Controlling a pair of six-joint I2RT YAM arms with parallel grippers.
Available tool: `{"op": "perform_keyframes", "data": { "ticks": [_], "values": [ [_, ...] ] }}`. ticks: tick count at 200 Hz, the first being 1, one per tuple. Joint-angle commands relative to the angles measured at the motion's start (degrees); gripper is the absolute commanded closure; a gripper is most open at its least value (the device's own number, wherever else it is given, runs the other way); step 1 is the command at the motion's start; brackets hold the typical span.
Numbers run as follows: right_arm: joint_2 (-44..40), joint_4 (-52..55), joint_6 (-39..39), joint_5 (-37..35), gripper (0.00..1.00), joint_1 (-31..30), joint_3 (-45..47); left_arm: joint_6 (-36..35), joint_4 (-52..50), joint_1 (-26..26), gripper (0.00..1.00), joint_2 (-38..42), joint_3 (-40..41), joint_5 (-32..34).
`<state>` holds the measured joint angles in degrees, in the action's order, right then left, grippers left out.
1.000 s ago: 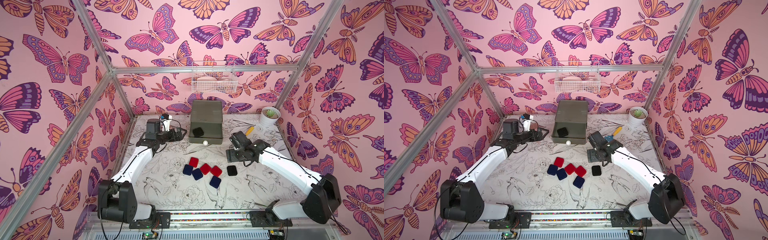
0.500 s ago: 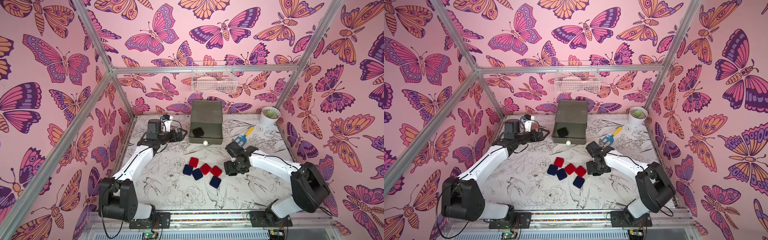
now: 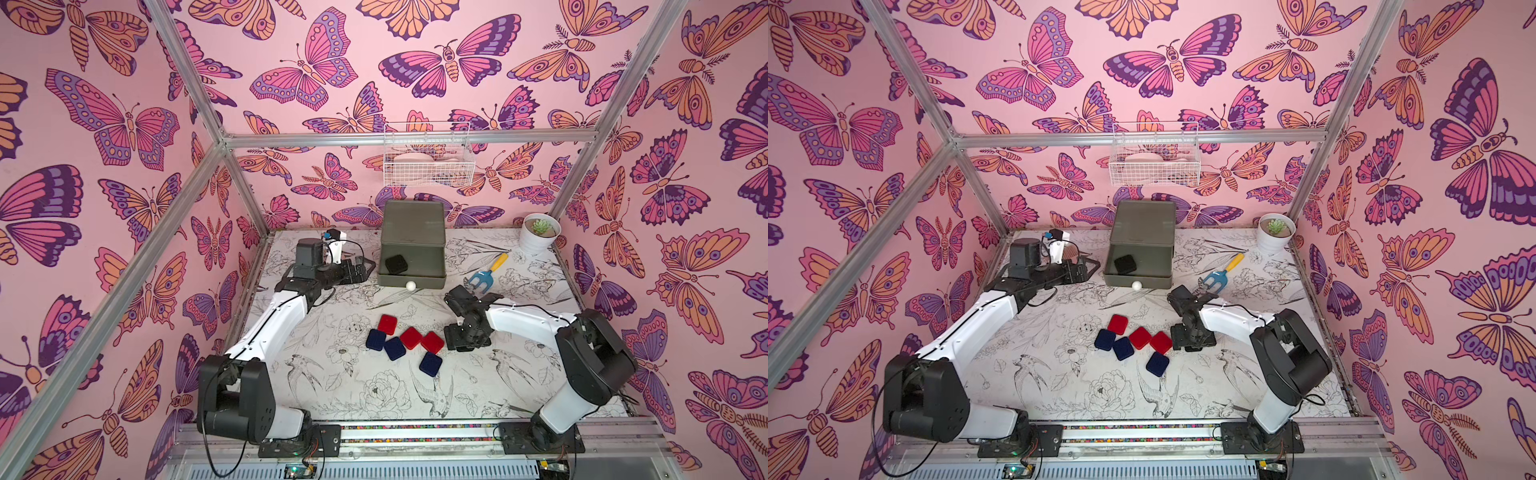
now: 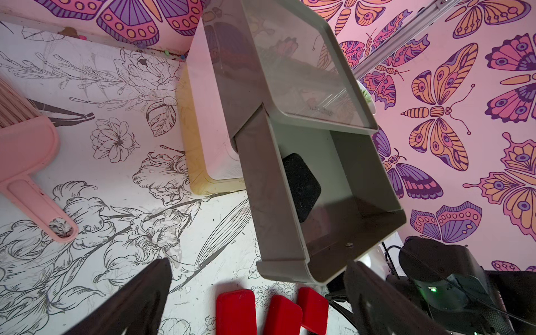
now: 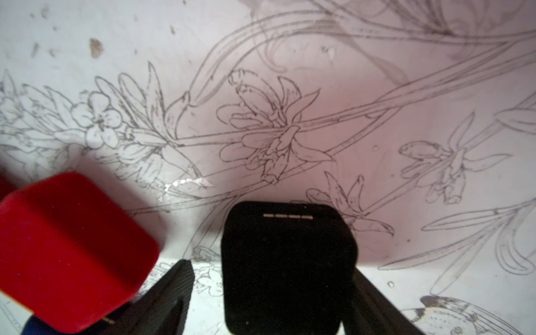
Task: Place the brooch boxes into the drawer by color
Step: Pick up the brooch box from the center of the board, then place the brooch box in the drawer.
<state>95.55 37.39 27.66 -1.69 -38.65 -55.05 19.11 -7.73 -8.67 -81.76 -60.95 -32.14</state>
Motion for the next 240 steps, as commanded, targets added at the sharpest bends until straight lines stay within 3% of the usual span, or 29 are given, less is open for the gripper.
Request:
{"op": "perform_keyframes", "data": {
  "ticks": [1,46,114,150,168,195,240],
  "values": [
    [0.12,-0.20,0.38,-1.00,0.24,0.07,-0.90,-0.22,-0.28,-0.22,0.00,-0.86,-1.10,-0.90],
    [-0.71,0.82,0.11,-2.76,0.41,0.07,-1.27,-0.22,-0.30,-0.28,0.00,-0.89,-1.28,-0.83],
    [-8.51,6.46,-0.41,-12.89,0.42,1.28,-8.45,-0.22,-0.33,-0.25,0.00,-0.81,-1.28,-0.73],
    [-11.64,10.24,1.52,-21.76,0.43,2.65,-17.30,-0.08,-0.29,-0.22,0.00,-0.65,-1.37,-0.65],
    [-12.82,9.05,-1.05,-24.31,0.44,2.68,-21.56,-0.22,-0.33,-0.26,0.00,-0.52,-1.28,-0.56],
    [-12.77,5.50,-7.18,-22.30,0.44,2.63,-28.17,-0.22,-0.30,-0.27,0.00,-0.27,-1.10,-0.55],
    [-2.78,7.57,-14.54,-15.50,0.44,0.43,-43.32,-0.10,-0.32,-0.39,0.00,-0.52,-1.21,-0.32]
  ]
}}
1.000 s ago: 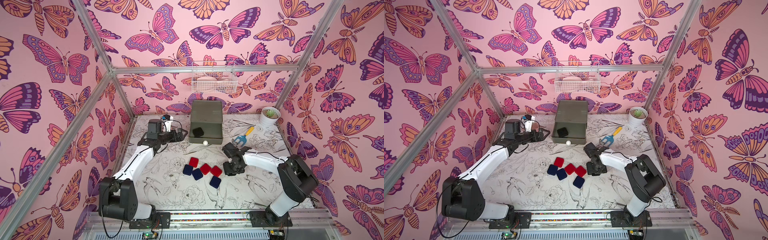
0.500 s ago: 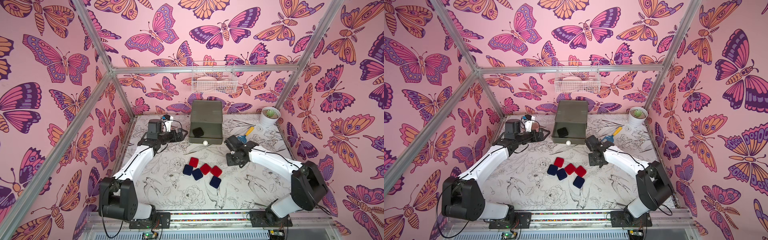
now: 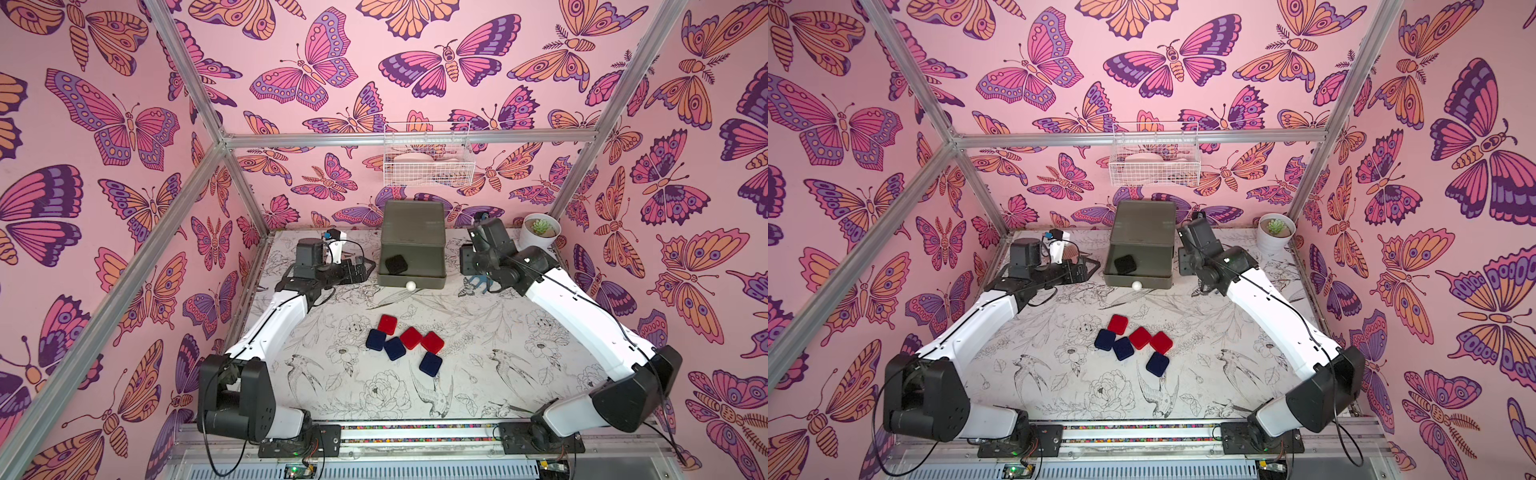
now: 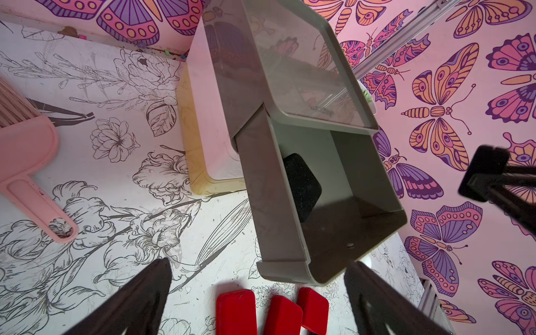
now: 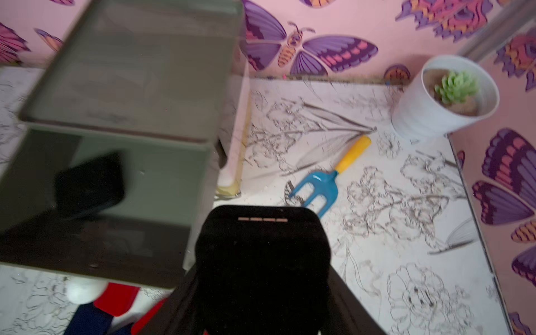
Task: Place the brooch boxes into the drawer by color
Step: Place the brooch box in the drawer.
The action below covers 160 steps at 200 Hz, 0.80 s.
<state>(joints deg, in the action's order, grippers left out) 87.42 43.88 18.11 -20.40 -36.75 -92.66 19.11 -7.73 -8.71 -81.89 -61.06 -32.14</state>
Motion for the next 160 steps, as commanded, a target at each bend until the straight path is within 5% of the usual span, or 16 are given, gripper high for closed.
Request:
{"op": "perform_keyframes", "data": {
  "ticks": [1,69,160],
  "values": [
    [5.59,1.15,-5.00,3.50,0.44,-1.48,-5.83,-0.12,-0.30,-0.30,0.00,-0.38,-1.09,-0.26],
    [21.68,10.63,-3.64,17.67,0.44,-3.08,-24.71,-0.57,-0.29,-0.32,0.00,0.02,-0.55,0.01],
    [28.80,15.76,-2.28,19.00,0.41,-3.16,-29.35,-0.66,-0.35,-0.29,0.00,-0.30,-0.81,-0.10]
  ]
}}
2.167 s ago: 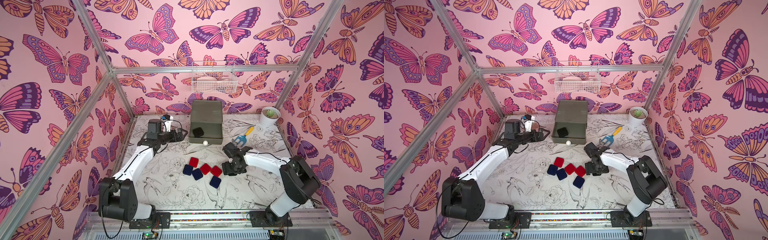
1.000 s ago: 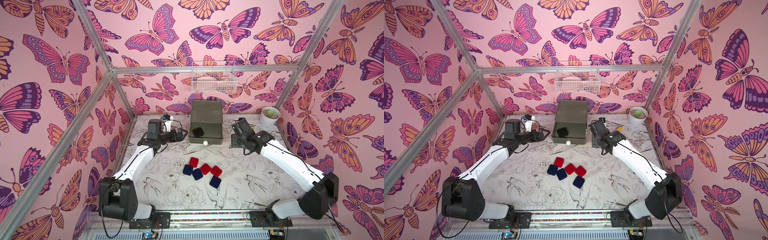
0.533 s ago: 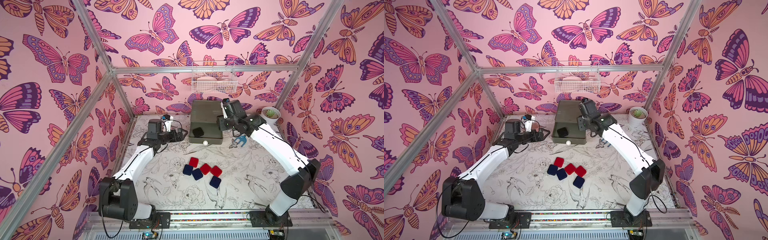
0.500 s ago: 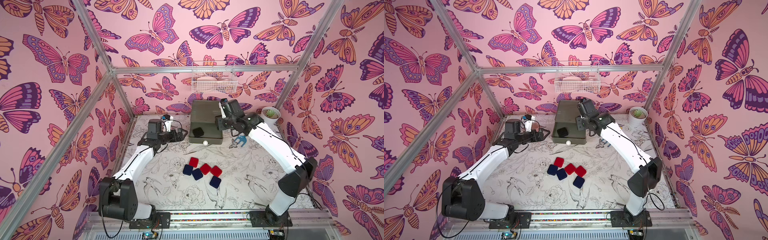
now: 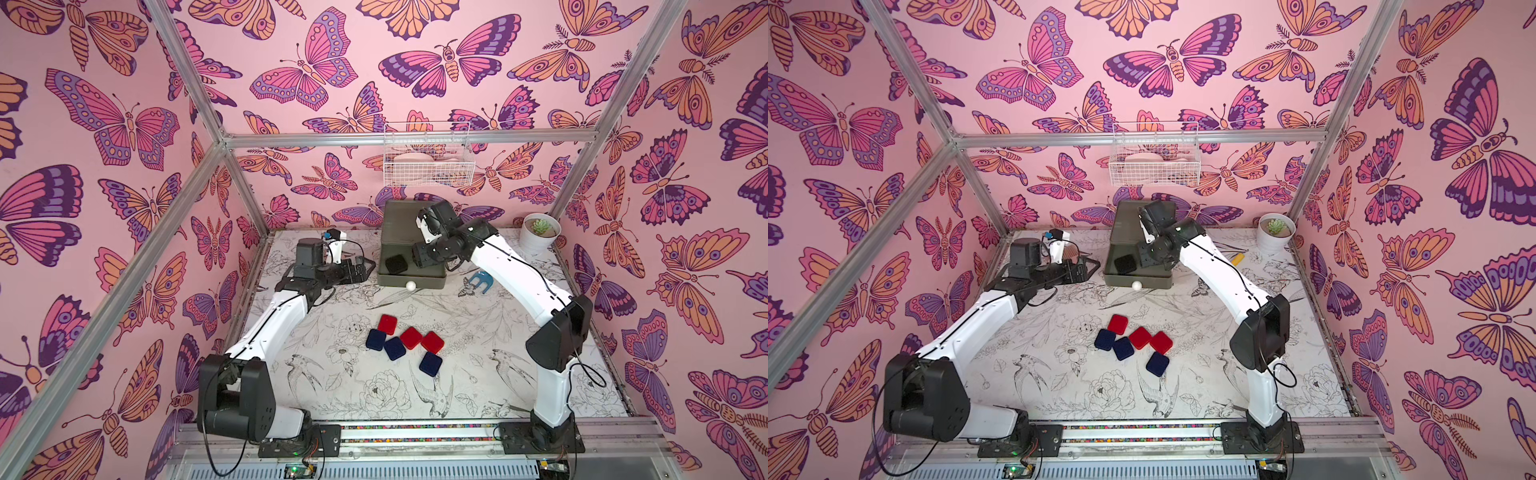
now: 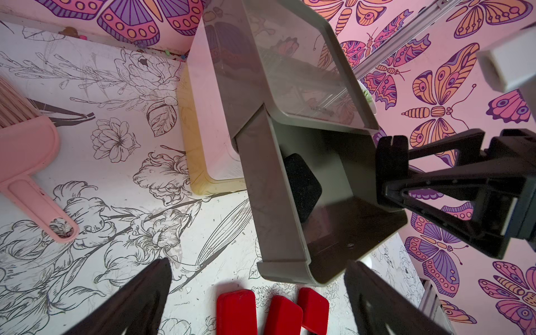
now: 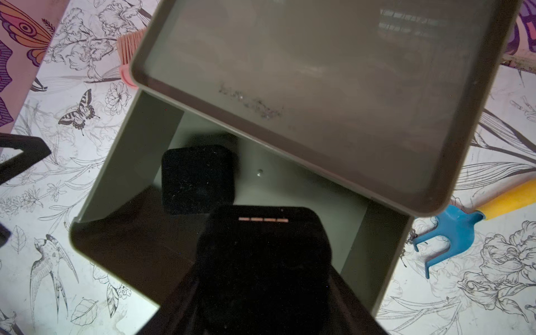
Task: Place the brooch boxes into the drawer by color
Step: Place the brooch box in the drawer.
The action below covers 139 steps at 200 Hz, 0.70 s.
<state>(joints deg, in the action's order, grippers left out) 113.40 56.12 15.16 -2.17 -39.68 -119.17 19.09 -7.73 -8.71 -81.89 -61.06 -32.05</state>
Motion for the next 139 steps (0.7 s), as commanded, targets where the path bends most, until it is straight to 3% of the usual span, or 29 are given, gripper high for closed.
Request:
{"op": "perform_keyframes", "data": {
  "ticks": [1,139],
  "values": [
    [2.89,3.58,0.67,0.77,0.41,-0.23,-2.92,-0.63,-0.36,-0.32,0.00,-0.25,-0.82,-0.19],
    [8.73,4.35,1.04,-2.44,0.38,-0.14,-5.78,-0.98,-0.27,-0.34,0.00,-0.11,-0.65,-0.18]
  ]
}}
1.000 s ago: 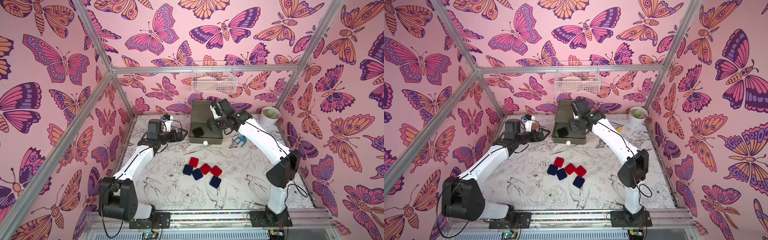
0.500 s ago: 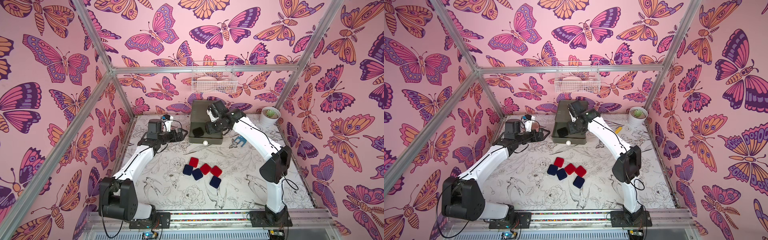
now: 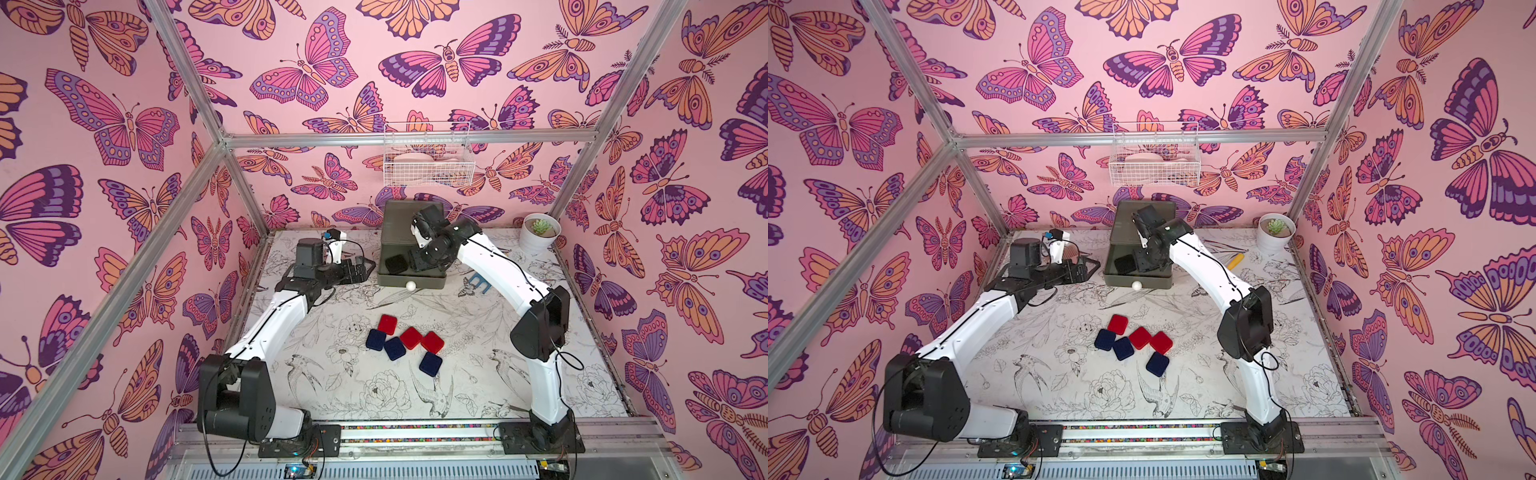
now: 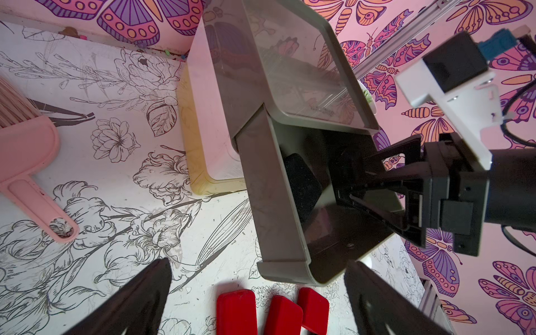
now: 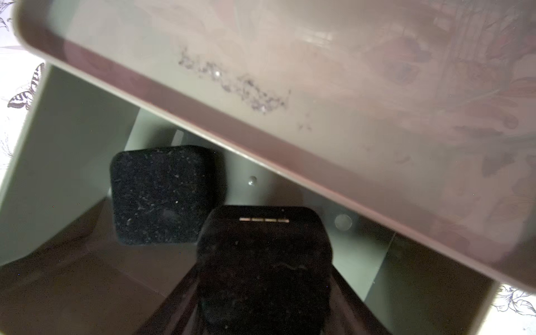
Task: Place the brooch boxes into the drawer by color
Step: Place the brooch box in the drawer.
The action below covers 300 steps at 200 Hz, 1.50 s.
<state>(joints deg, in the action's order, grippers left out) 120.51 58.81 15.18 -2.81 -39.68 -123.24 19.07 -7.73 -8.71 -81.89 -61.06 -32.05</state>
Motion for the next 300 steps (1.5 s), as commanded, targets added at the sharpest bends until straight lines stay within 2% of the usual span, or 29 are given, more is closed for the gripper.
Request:
{"op": "perform_keyframes", "data": {
  "ticks": [1,65,132,177,208,253,276,300],
  "values": [
    [1.60,1.66,1.00,-1.83,0.38,-0.14,-1.73,-0.96,-0.27,-0.34,0.00,-0.11,-0.64,-0.19],
    [2.28,1.81,0.94,-2.60,0.28,-0.12,-1.74,-1.05,-0.28,-0.34,0.00,0.53,0.20,-0.03],
    [-1.27,-0.53,0.79,-2.21,0.26,-0.18,-2.53,-1.01,-0.32,-0.34,0.00,0.40,-0.07,-0.15],
    [-7.56,-3.87,2.53,-0.80,0.26,-0.92,-0.51,-0.70,-0.29,-0.33,0.00,0.28,-0.29,0.05],
    [-18.14,-16.39,8.93,8.56,0.25,-0.85,13.10,-0.53,-0.27,-0.32,0.00,0.14,-0.29,0.24],
    [-26.86,-30.12,21.24,33.94,0.26,-0.16,32.50,-0.96,-0.31,-0.26,0.00,-0.54,-0.53,0.02],
    [-28.51,-31.57,26.55,37.41,0.27,-0.20,40.53,-1.01,-0.33,-0.29,0.00,-1.19,-1.33,-0.19],
    [-29.91,-35.24,30.99,34.89,0.28,-0.16,46.45,-0.70,-0.28,-0.34,0.00,-1.21,-1.61,0.07]
  ]
}}
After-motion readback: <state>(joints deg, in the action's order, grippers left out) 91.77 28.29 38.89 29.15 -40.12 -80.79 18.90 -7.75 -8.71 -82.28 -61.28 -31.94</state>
